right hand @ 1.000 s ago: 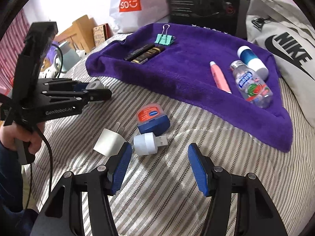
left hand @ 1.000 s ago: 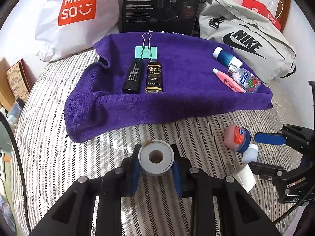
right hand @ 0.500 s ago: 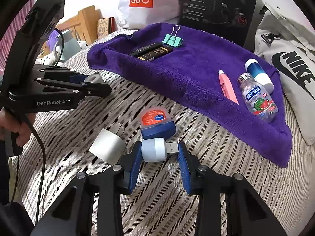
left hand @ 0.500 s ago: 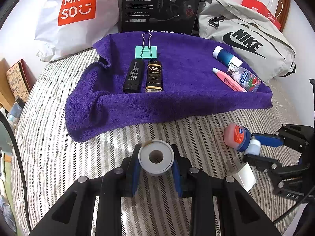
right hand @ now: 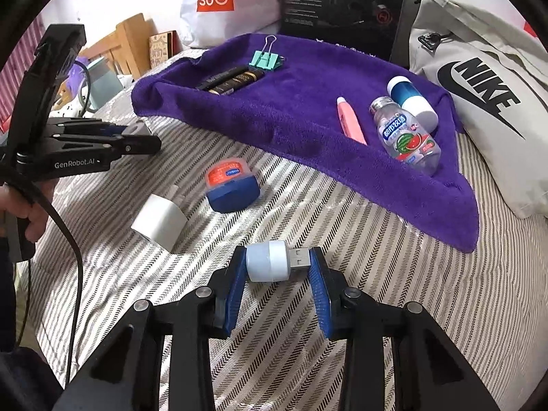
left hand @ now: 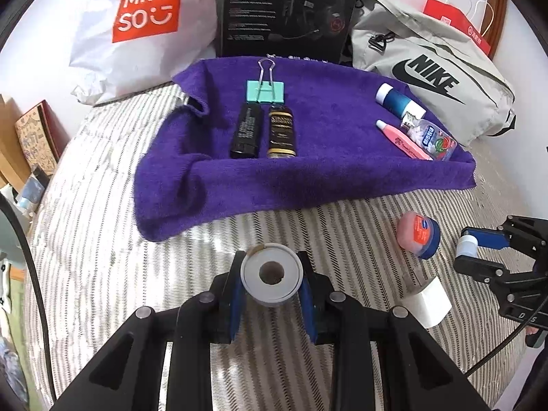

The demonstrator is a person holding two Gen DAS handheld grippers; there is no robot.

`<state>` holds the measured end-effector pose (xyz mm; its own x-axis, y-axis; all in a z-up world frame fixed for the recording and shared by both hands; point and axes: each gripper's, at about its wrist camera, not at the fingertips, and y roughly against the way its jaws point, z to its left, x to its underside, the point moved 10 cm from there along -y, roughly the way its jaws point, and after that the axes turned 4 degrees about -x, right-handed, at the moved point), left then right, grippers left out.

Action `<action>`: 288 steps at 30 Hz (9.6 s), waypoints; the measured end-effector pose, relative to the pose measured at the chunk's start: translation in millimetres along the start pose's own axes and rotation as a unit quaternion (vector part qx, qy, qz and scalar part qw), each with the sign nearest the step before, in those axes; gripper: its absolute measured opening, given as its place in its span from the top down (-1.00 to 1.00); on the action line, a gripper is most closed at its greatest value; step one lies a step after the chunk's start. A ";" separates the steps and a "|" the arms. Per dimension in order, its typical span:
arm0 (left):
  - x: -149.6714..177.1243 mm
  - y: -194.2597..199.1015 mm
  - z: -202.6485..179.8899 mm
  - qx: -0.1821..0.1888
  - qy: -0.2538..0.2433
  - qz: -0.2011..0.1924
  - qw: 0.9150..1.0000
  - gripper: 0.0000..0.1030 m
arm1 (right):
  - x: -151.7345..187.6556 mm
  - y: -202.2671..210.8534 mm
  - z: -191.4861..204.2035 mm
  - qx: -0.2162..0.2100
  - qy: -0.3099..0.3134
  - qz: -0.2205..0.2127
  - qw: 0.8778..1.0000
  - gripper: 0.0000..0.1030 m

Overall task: Organize rigid objects
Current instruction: 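Carry the tape roll and USB light onto the towel and open both tools, then grasp the white cube charger with the left tool while the right tool grasps the Vaseline tin, then carry the charger and Vaseline tin onto the towel and open both tools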

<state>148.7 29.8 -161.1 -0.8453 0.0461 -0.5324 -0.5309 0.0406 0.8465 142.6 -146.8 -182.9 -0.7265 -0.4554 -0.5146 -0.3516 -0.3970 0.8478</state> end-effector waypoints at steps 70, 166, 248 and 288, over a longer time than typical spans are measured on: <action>-124.9 -51.3 -21.2 0.042 -0.017 0.001 0.999 0.48 | -110.5 -25.6 -56.0 -0.042 -0.029 0.020 0.998 -0.01; 26.9 23.6 -6.0 -0.001 0.005 0.015 1.000 0.51 | -10.3 25.8 0.8 -0.047 -0.059 -0.030 0.997 -0.29; -82.9 19.3 4.1 0.032 0.016 -0.012 0.999 0.51 | -113.7 9.8 -48.7 -0.041 -0.015 -0.048 0.998 0.28; -99.0 -28.7 -2.8 0.048 0.000 0.013 0.999 0.51 | -119.1 -30.9 -68.9 -0.012 -0.017 0.006 1.000 -0.03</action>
<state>247.4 21.3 -132.6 -0.8582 0.0490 -0.5110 -0.5013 0.1348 0.8547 280.7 -135.1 -156.7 -0.7504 -0.4323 -0.5000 -0.3292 -0.4116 0.8498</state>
